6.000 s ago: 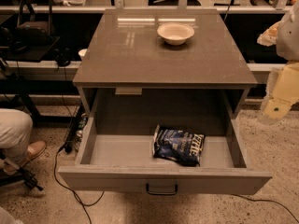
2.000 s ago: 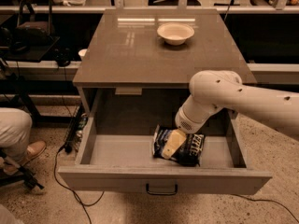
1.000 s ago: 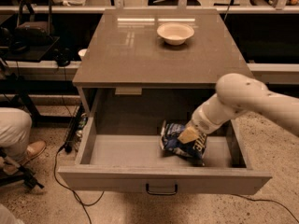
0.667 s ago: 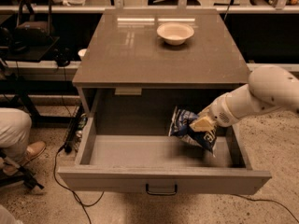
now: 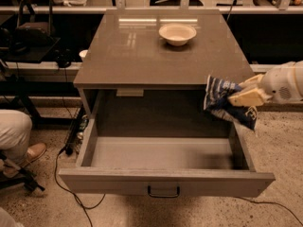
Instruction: Pick blue chip bag from top drawer and place on counter
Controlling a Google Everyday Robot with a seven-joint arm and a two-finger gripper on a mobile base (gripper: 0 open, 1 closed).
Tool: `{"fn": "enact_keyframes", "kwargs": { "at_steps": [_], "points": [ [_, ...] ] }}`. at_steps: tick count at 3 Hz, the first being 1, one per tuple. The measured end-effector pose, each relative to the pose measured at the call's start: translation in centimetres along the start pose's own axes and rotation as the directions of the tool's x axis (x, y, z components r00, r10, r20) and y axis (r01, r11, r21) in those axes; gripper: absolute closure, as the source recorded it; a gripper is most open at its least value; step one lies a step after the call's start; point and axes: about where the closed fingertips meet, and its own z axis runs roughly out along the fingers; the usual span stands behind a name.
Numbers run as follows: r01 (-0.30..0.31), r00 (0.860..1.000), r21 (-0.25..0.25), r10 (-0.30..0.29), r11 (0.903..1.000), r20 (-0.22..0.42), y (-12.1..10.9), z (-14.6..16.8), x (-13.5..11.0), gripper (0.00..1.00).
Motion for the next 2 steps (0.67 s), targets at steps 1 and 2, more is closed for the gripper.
{"fn": "enact_keyframes", "kwargs": {
  "at_steps": [1,2],
  "points": [
    [0.053,0.996,0.064,-0.057,0.9966,0.062,-2.47,-5.4,-3.52,1.0],
    [0.057,0.996,0.071,-0.061,0.9959,0.065,-2.85,-5.3,-4.01,1.0]
  ]
}}
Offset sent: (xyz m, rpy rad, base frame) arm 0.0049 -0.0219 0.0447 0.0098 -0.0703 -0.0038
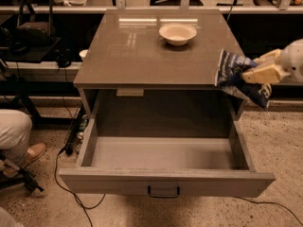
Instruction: Pick blue chip bag from top drawer and place on counter
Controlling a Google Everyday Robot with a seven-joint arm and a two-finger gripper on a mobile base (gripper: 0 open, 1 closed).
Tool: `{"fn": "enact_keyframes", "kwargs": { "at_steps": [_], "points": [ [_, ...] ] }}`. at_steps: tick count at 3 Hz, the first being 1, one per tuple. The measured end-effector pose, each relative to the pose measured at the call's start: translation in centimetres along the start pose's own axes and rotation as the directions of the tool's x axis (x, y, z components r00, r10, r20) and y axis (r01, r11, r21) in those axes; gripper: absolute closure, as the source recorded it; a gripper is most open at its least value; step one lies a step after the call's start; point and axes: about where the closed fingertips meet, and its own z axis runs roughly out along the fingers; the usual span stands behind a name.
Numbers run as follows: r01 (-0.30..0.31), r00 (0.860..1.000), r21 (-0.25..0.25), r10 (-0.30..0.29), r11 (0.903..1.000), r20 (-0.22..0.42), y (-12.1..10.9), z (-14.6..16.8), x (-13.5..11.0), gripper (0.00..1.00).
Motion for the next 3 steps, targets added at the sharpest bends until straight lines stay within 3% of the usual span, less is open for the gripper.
{"fn": "enact_keyframes", "kwargs": {
  "at_steps": [1,2,3],
  "points": [
    [0.02,1.0,0.034,-0.021,0.9992,0.013,-1.9,0.7,-2.1,1.0],
    [0.017,0.999,0.095,-0.022,0.9953,0.05,-5.0,2.3,-5.7,1.0],
    [-0.017,0.998,0.127,0.009,0.9918,0.067,-7.2,5.4,-7.9,0.85]
  ]
}}
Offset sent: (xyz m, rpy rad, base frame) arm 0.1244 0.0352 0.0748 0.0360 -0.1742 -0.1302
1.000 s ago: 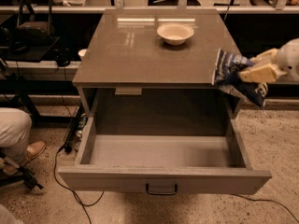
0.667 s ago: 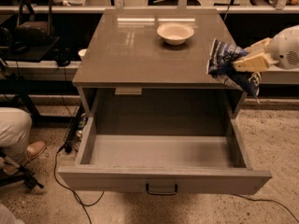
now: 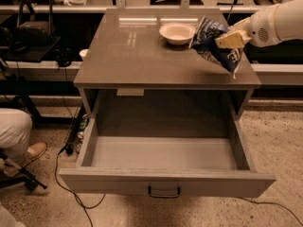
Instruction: Pick blue chip bag from top drawer and place on counter
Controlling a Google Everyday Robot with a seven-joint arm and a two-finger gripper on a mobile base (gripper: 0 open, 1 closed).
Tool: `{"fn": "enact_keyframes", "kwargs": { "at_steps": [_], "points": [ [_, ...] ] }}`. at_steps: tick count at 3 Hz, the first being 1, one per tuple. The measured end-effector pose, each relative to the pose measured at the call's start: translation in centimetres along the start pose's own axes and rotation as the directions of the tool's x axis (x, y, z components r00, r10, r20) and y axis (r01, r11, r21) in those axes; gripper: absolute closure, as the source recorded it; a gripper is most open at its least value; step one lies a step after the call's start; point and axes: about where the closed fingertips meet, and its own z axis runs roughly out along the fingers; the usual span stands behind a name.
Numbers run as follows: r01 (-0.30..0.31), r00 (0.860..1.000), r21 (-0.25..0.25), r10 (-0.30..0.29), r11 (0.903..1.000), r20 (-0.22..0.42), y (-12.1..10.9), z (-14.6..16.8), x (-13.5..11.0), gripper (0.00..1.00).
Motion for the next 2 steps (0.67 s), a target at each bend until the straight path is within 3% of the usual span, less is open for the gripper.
{"fn": "enact_keyframes", "kwargs": {
  "at_steps": [1,2],
  "points": [
    [-0.048,0.999,-0.003,0.048,0.9988,0.009,0.6,4.8,-0.8,0.52],
    [-0.059,0.998,-0.047,0.059,0.9971,0.007,2.1,8.4,-1.0,0.23]
  ]
}}
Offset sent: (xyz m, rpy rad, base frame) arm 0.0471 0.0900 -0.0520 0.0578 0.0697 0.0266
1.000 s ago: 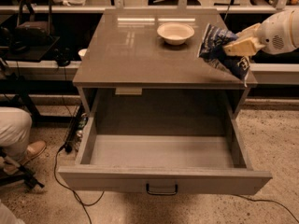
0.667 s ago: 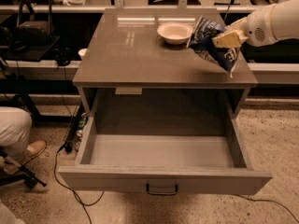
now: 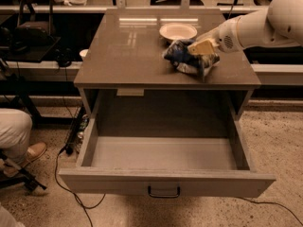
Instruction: Pick blue chip bag from top drawer and place on counter
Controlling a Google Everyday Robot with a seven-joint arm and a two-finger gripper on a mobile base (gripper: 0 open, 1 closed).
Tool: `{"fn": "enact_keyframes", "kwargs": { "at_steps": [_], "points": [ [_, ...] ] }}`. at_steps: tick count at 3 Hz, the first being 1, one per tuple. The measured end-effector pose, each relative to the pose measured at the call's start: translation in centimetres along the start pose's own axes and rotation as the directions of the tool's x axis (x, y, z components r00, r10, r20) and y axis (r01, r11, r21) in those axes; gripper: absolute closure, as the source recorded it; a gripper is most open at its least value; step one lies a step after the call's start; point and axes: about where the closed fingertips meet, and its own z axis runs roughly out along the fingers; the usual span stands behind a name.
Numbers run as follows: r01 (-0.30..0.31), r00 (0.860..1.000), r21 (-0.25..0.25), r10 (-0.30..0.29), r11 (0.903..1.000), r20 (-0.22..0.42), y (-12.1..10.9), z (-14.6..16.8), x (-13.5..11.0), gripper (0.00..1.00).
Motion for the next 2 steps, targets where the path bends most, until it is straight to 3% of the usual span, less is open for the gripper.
{"fn": "enact_keyframes", "kwargs": {
  "at_steps": [1,2],
  "points": [
    [-0.01,1.0,-0.022,0.01,0.9997,0.004,0.5,1.4,0.0,0.01],
    [-0.03,0.999,-0.005,0.03,0.9995,0.018,-0.3,0.3,0.5,0.0]
  ]
}}
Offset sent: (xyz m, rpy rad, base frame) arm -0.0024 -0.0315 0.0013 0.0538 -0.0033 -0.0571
